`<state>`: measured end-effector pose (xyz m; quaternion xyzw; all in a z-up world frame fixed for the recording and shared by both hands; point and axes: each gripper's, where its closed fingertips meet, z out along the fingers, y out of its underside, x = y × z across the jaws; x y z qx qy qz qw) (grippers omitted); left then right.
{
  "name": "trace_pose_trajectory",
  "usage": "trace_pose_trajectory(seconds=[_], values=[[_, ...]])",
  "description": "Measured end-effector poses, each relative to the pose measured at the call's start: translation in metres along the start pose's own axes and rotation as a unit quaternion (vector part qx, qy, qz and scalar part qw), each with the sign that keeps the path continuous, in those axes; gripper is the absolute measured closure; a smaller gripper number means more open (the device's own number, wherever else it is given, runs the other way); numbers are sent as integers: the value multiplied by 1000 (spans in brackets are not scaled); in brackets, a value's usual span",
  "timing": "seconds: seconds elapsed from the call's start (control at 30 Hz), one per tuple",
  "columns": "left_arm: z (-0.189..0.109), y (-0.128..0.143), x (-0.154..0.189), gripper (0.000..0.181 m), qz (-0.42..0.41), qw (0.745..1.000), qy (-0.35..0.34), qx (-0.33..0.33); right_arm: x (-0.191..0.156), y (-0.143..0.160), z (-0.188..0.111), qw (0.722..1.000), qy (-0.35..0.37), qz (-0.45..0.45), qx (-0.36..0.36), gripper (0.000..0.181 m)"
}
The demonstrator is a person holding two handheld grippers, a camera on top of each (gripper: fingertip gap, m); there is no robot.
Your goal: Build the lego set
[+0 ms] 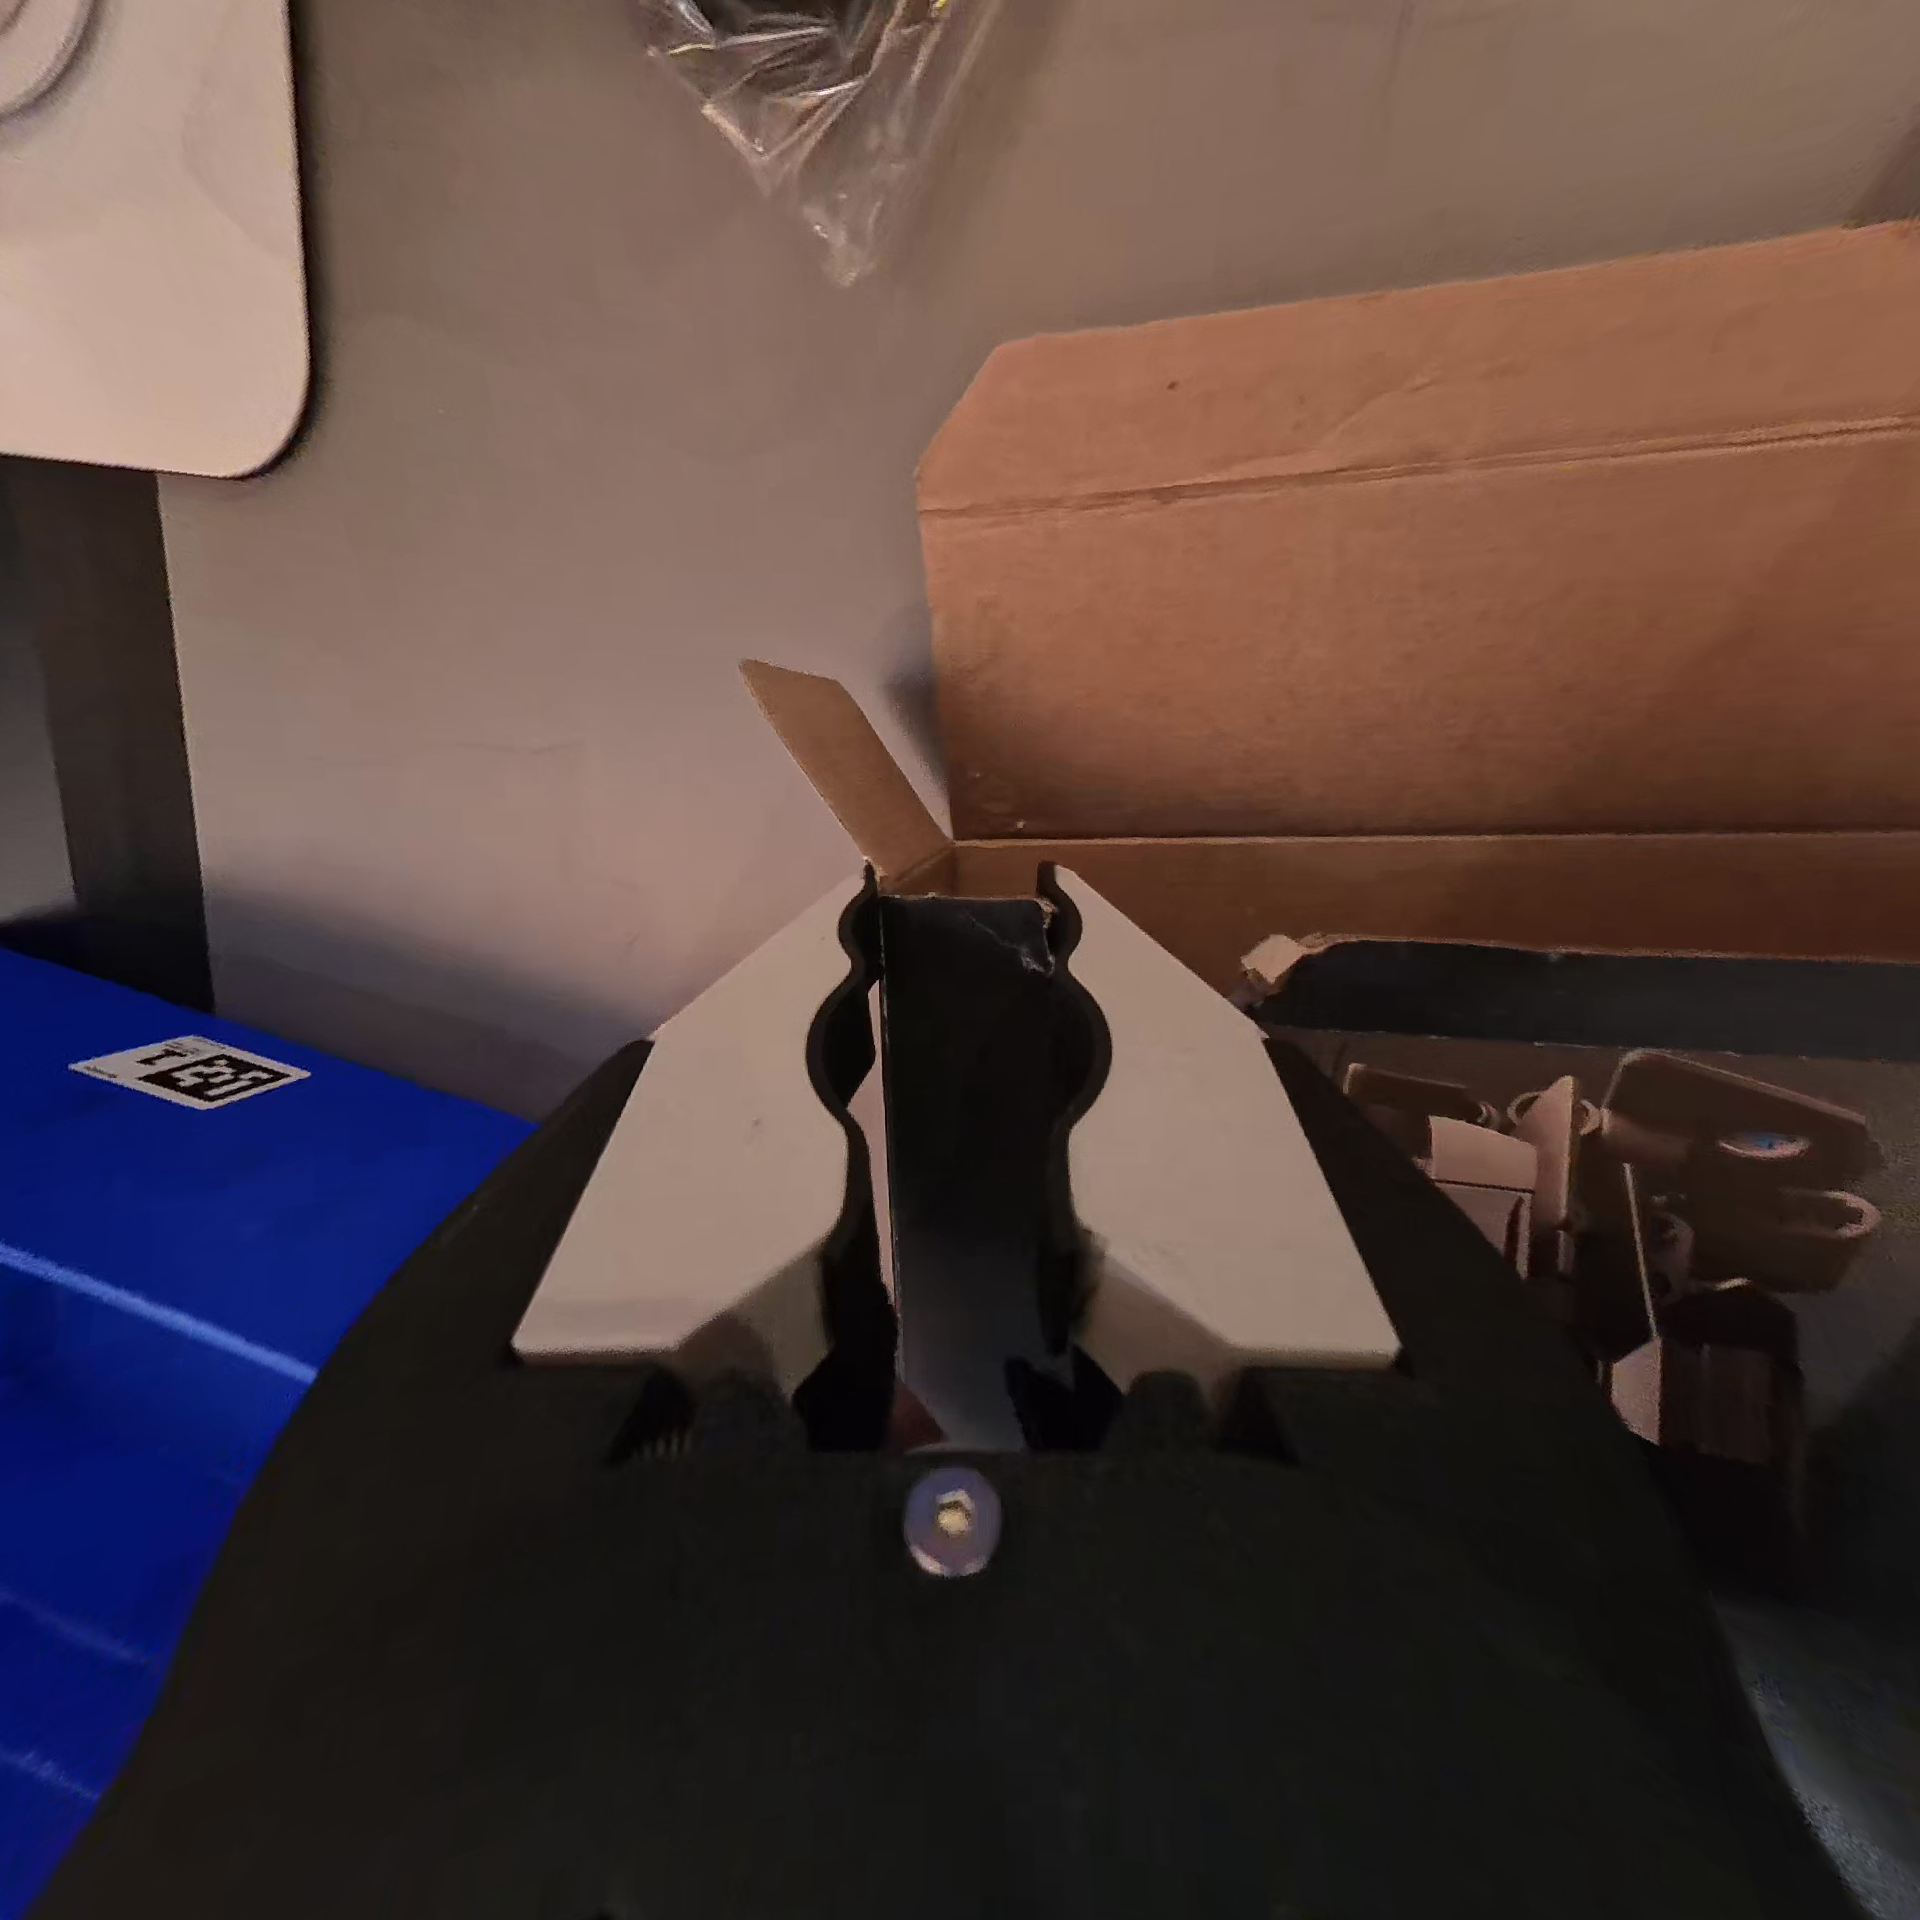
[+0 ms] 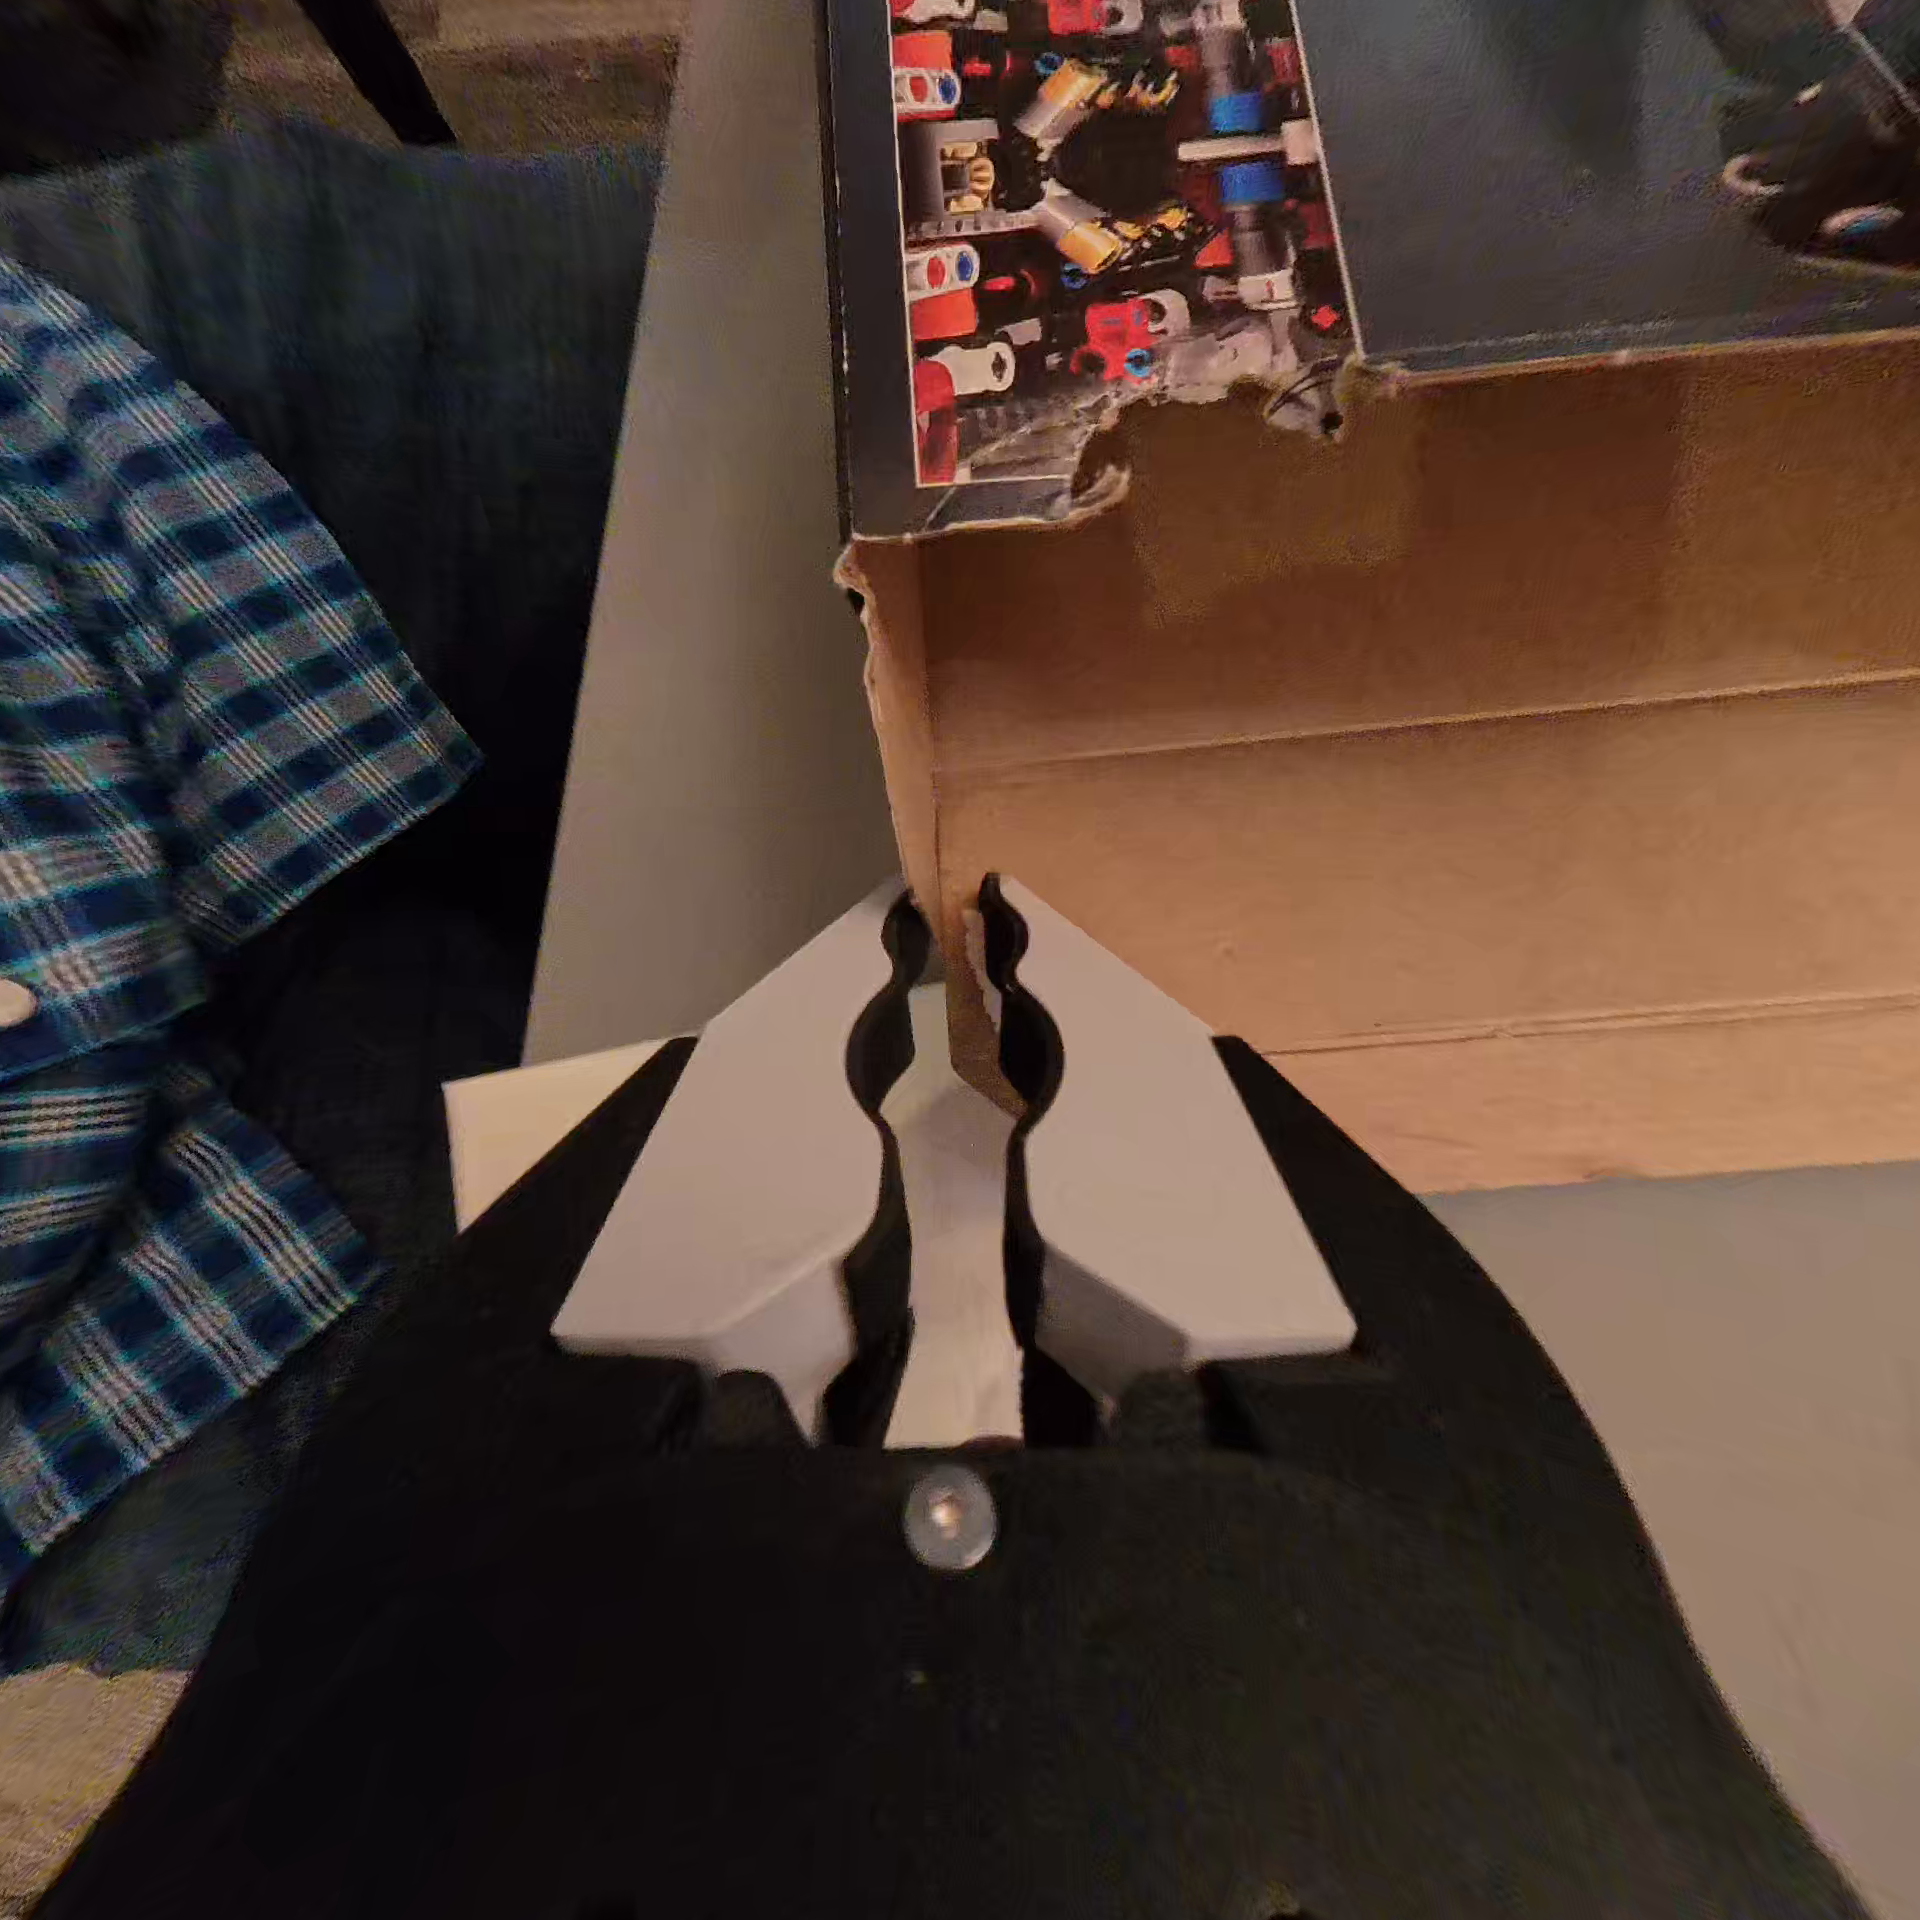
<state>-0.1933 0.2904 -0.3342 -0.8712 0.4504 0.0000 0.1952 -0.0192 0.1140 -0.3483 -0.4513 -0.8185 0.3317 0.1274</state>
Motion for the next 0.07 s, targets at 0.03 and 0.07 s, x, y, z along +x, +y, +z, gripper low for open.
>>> trace_pose_trajectory(seconds=[0.03, 0.07], values=[[0, 1, 1, 155, -3, 1000, 5, 3, 2, 4, 1, 1000, 9, -10, -3, 172], [1, 3, 4, 154, -6, 1000, 12, 1, 7, 7, 1, 1000, 27, -13, -8, 160]])
